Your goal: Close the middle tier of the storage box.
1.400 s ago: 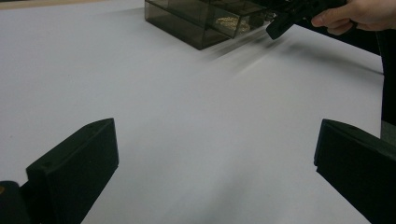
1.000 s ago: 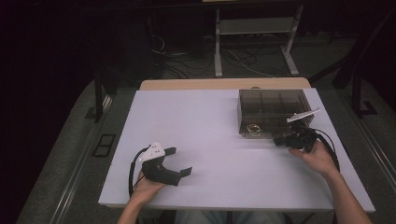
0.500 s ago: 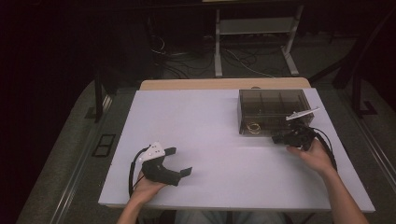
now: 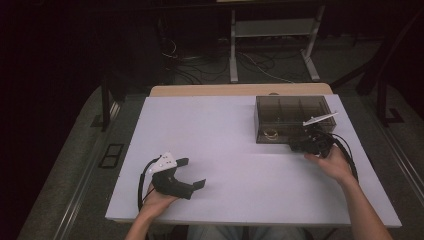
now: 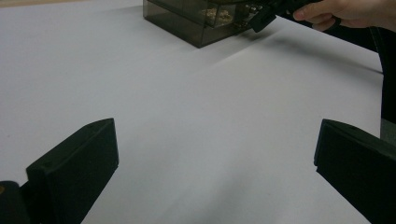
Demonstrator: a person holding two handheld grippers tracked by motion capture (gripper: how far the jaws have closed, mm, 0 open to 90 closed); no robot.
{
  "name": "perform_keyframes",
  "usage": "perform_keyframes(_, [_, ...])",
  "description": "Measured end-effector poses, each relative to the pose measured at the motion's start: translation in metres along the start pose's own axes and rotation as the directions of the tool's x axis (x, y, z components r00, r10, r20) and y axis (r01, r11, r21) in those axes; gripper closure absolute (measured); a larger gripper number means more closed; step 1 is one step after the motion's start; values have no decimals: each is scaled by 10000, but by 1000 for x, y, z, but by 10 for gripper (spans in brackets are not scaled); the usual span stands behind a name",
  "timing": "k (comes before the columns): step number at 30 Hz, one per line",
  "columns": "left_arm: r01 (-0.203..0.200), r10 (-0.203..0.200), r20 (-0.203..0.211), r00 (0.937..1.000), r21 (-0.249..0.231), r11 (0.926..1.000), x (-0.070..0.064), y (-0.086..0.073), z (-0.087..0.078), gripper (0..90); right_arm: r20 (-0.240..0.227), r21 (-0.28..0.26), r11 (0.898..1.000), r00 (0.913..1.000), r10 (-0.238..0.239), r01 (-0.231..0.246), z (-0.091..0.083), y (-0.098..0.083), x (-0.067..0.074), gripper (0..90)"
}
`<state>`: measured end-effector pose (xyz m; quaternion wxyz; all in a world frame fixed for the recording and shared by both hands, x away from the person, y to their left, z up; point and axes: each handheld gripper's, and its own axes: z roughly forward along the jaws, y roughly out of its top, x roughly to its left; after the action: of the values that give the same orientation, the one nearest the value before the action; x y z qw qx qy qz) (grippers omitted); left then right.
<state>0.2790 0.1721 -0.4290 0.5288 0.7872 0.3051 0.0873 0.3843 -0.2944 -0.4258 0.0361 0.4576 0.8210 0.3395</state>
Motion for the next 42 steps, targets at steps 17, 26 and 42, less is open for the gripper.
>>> perform_keyframes(17, [12,-12,6,10000,-12,10000,0,0,0,0,167,-472,9983,9993,339,-330,5,2,-4,888])
perform_keyframes(26, [5,-5,-10,10000,-12,10000,1,1,0,0,341,-959,9932,9970,693,-657,5,1,-7,870])
perform_keyframes(42, [77,-77,22,10000,-23,10000,0,0,-1,0,-122,-1058,9939,9995,285,-296,-11,-12,11,530])
